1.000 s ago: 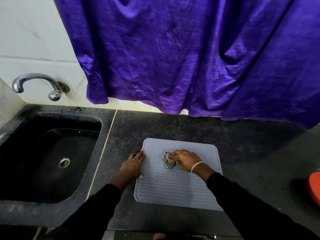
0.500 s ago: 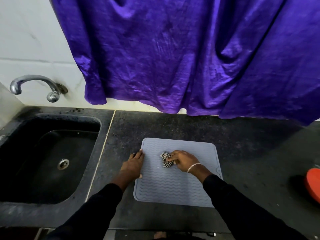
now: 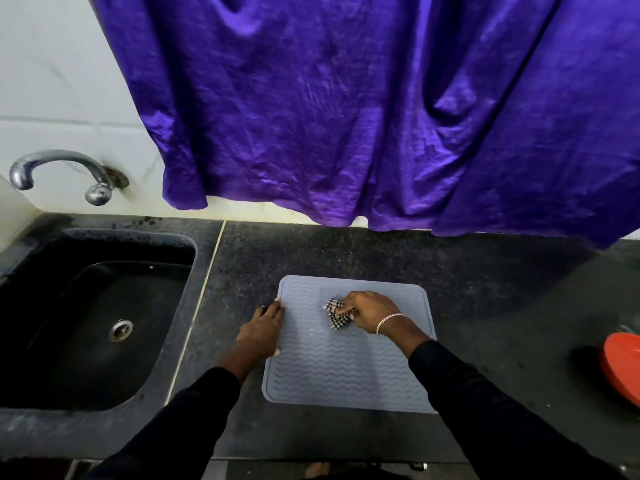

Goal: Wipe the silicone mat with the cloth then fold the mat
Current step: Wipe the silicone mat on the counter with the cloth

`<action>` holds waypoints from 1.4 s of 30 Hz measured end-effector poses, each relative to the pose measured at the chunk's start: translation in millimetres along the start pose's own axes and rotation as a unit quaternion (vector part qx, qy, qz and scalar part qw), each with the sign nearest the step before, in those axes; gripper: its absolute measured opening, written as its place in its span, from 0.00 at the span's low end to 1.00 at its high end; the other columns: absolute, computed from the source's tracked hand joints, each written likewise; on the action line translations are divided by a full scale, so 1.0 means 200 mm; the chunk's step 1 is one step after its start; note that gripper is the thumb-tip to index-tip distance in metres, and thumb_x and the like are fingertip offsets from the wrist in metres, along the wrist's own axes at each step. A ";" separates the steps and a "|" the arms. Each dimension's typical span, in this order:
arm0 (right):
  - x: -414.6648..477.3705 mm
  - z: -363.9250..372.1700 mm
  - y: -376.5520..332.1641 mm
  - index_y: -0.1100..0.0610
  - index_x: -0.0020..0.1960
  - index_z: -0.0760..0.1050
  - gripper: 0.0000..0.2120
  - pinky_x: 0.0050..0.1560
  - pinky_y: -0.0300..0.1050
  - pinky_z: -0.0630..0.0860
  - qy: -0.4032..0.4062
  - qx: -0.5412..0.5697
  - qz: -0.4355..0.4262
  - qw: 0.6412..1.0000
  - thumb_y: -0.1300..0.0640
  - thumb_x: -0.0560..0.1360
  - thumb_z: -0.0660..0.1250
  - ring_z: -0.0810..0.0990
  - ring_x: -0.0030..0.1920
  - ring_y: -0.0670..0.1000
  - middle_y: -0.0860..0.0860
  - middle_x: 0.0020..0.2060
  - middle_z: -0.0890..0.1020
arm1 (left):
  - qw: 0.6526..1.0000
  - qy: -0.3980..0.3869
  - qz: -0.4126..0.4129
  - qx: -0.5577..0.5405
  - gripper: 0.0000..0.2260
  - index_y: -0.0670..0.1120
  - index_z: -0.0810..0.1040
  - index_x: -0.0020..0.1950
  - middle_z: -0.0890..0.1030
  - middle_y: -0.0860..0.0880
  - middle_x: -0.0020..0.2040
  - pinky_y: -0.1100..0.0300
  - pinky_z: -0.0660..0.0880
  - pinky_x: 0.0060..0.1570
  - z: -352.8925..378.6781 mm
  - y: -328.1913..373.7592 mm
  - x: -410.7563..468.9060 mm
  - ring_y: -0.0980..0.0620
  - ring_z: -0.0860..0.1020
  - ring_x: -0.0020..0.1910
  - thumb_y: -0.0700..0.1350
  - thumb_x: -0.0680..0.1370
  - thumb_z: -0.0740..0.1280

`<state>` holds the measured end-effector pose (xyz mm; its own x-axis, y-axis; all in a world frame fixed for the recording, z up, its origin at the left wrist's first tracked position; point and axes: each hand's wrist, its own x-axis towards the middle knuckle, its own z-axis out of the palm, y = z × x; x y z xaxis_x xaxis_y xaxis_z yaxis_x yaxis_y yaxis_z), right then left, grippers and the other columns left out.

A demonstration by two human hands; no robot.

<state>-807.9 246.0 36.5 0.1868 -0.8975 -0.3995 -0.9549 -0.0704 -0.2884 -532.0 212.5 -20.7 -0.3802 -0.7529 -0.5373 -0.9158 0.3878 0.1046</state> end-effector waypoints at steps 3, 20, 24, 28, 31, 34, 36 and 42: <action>-0.01 0.07 -0.01 0.43 0.67 0.79 0.21 0.67 0.48 0.74 -0.008 0.001 -0.002 1.000 0.58 0.76 0.66 0.77 0.68 0.54 0.47 0.68 0.78 | 1.000 0.002 0.000 -0.002 0.51 0.47 0.43 0.83 0.41 0.52 0.83 0.40 0.68 0.72 0.00 -0.01 0.00 0.42 0.48 0.81 0.50 0.73 0.76; -0.06 0.03 0.11 0.44 0.66 0.79 0.19 0.67 0.49 0.75 0.011 0.005 0.034 0.999 0.55 0.76 0.67 0.78 0.67 0.53 0.48 0.67 0.80 | 1.000 0.004 0.000 0.002 0.51 0.47 0.43 0.83 0.40 0.53 0.83 0.41 0.69 0.71 0.01 -0.01 0.01 0.42 0.49 0.81 0.50 0.73 0.77; -0.10 0.11 0.10 0.44 0.67 0.79 0.21 0.68 0.47 0.73 0.010 0.017 0.001 1.000 0.60 0.77 0.65 0.76 0.69 0.52 0.46 0.69 0.78 | 1.000 0.003 0.004 0.004 0.51 0.47 0.42 0.83 0.41 0.52 0.83 0.41 0.69 0.72 0.01 -0.01 0.00 0.41 0.49 0.81 0.51 0.73 0.76; -0.18 0.12 0.19 0.43 0.68 0.79 0.23 0.68 0.45 0.72 0.023 0.018 0.011 1.000 0.63 0.77 0.64 0.75 0.70 0.50 0.43 0.71 0.76 | 1.000 0.008 0.004 0.004 0.51 0.47 0.43 0.83 0.41 0.52 0.83 0.41 0.69 0.72 0.01 -0.01 0.01 0.41 0.49 0.81 0.50 0.73 0.76; -0.21 0.10 0.26 0.42 0.67 0.79 0.23 0.69 0.46 0.72 0.016 0.013 0.040 0.999 0.62 0.77 0.64 0.75 0.70 0.50 0.42 0.71 0.76 | 1.000 0.004 0.003 0.005 0.51 0.47 0.42 0.83 0.40 0.52 0.83 0.41 0.68 0.73 0.01 -0.01 0.01 0.41 0.49 0.81 0.50 0.73 0.76; -0.20 0.06 0.28 0.42 0.67 0.78 0.21 0.68 0.47 0.73 0.011 -0.021 0.068 0.997 0.59 0.77 0.65 0.75 0.70 0.51 0.44 0.69 0.78 | 1.000 0.005 0.002 0.005 0.51 0.47 0.42 0.83 0.40 0.52 0.83 0.42 0.69 0.72 0.01 -0.01 0.01 0.41 0.49 0.81 0.50 0.73 0.76; -0.18 0.05 0.26 0.42 0.67 0.78 0.21 0.68 0.48 0.74 0.019 -0.024 0.069 0.997 0.58 0.77 0.66 0.75 0.69 0.51 0.44 0.69 0.78 | 1.000 0.008 0.003 0.009 0.51 0.47 0.43 0.83 0.41 0.51 0.83 0.42 0.69 0.72 0.01 0.00 0.01 0.41 0.50 0.81 0.50 0.73 0.76; -0.17 0.12 0.20 0.42 0.66 0.80 0.22 0.68 0.44 0.72 0.028 0.025 0.038 0.999 0.61 0.78 0.65 0.76 0.69 0.50 0.43 0.70 0.77 | 1.000 0.012 0.002 0.009 0.50 0.47 0.43 0.83 0.42 0.51 0.83 0.43 0.69 0.72 0.01 0.00 0.00 0.42 0.50 0.81 0.51 0.73 0.76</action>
<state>-847.5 284.5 17.7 0.0996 -0.9227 -0.3725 -0.9529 0.0194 -0.3027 -531.9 213.7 -22.3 -0.3878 -0.7636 -0.5162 -0.9117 0.4004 0.0925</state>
